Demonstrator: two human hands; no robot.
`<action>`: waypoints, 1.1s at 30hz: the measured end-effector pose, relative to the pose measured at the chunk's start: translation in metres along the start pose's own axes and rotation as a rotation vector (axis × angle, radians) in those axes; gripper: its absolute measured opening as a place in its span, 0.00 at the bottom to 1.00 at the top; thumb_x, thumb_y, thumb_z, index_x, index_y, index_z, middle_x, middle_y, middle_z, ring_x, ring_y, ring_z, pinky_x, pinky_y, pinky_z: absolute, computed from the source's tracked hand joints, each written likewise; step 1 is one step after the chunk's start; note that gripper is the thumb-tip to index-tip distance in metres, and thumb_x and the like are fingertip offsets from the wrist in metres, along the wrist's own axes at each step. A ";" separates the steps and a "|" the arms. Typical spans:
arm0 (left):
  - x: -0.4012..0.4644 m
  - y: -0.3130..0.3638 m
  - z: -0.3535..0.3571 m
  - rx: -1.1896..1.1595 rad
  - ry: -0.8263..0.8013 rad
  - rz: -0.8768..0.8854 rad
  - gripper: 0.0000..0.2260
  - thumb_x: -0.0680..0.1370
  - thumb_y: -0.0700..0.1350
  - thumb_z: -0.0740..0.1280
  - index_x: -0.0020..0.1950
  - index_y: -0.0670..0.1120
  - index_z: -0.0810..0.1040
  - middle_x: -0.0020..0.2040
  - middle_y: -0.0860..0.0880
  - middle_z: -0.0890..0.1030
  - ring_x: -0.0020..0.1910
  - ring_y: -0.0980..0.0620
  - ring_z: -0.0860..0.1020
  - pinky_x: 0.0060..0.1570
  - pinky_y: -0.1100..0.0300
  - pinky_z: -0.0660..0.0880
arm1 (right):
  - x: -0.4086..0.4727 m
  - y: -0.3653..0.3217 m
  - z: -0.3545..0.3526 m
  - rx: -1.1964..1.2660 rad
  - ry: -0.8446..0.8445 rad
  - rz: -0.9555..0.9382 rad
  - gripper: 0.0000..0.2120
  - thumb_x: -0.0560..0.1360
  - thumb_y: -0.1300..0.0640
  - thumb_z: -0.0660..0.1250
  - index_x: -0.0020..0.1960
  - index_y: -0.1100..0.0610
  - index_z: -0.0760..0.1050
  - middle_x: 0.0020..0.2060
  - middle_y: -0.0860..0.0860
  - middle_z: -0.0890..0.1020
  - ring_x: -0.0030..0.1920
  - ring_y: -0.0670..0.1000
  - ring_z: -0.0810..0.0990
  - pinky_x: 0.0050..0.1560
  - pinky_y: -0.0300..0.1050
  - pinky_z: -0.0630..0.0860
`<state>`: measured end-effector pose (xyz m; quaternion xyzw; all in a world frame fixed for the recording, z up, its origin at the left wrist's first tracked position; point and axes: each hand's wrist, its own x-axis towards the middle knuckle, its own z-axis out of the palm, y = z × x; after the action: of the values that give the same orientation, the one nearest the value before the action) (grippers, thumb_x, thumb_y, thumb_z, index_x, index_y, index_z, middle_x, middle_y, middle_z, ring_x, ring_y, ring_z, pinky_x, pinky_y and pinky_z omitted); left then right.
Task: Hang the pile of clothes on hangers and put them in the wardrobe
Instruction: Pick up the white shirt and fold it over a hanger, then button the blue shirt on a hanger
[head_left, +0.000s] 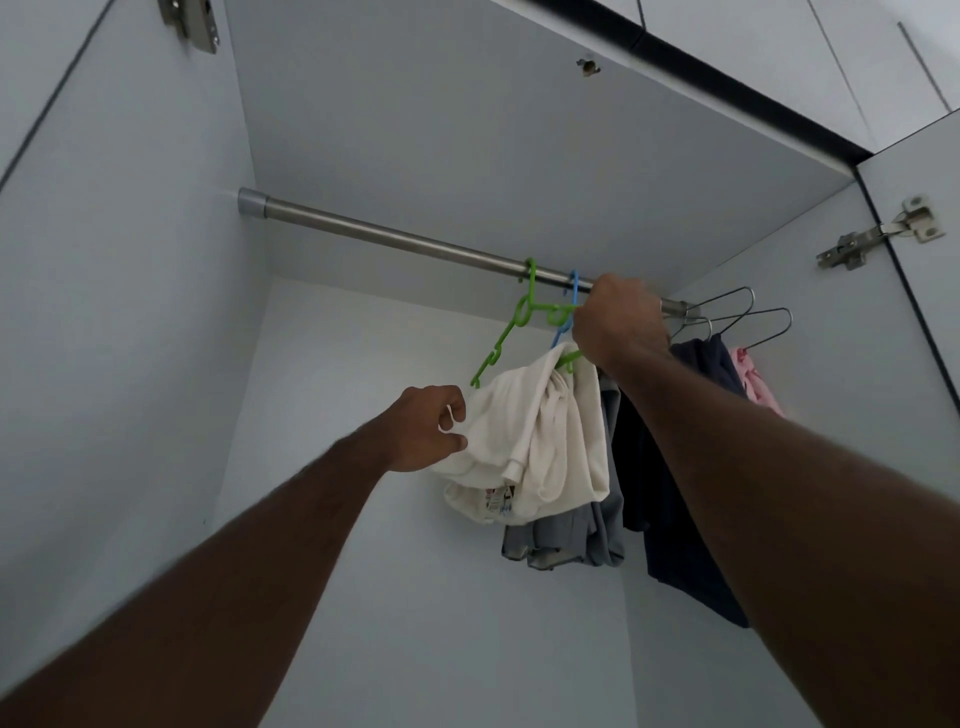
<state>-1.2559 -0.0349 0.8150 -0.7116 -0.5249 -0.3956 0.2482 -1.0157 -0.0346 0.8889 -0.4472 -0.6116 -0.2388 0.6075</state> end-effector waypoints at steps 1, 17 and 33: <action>0.000 0.001 0.001 0.006 0.002 0.005 0.10 0.74 0.45 0.75 0.51 0.49 0.76 0.48 0.49 0.79 0.40 0.52 0.76 0.40 0.62 0.72 | -0.001 0.001 0.001 0.010 -0.008 -0.008 0.11 0.80 0.62 0.62 0.59 0.65 0.77 0.56 0.64 0.81 0.57 0.67 0.80 0.50 0.52 0.77; 0.001 0.072 0.036 -0.196 0.349 0.123 0.20 0.74 0.58 0.64 0.29 0.46 0.74 0.26 0.50 0.75 0.28 0.50 0.72 0.35 0.56 0.69 | -0.069 0.039 -0.020 -0.008 -0.113 -0.133 0.08 0.80 0.53 0.61 0.49 0.58 0.72 0.49 0.60 0.80 0.52 0.64 0.79 0.42 0.46 0.65; -0.102 0.272 0.152 -0.364 0.116 0.402 0.19 0.73 0.53 0.67 0.29 0.44 0.67 0.23 0.53 0.68 0.27 0.46 0.66 0.33 0.59 0.63 | -0.219 0.233 -0.175 -0.377 -0.325 0.149 0.10 0.79 0.52 0.61 0.48 0.59 0.76 0.46 0.58 0.75 0.53 0.65 0.77 0.46 0.51 0.75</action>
<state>-0.9669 -0.0630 0.6623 -0.8106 -0.2784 -0.4661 0.2194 -0.7581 -0.1241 0.6473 -0.6290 -0.6110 -0.2283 0.4230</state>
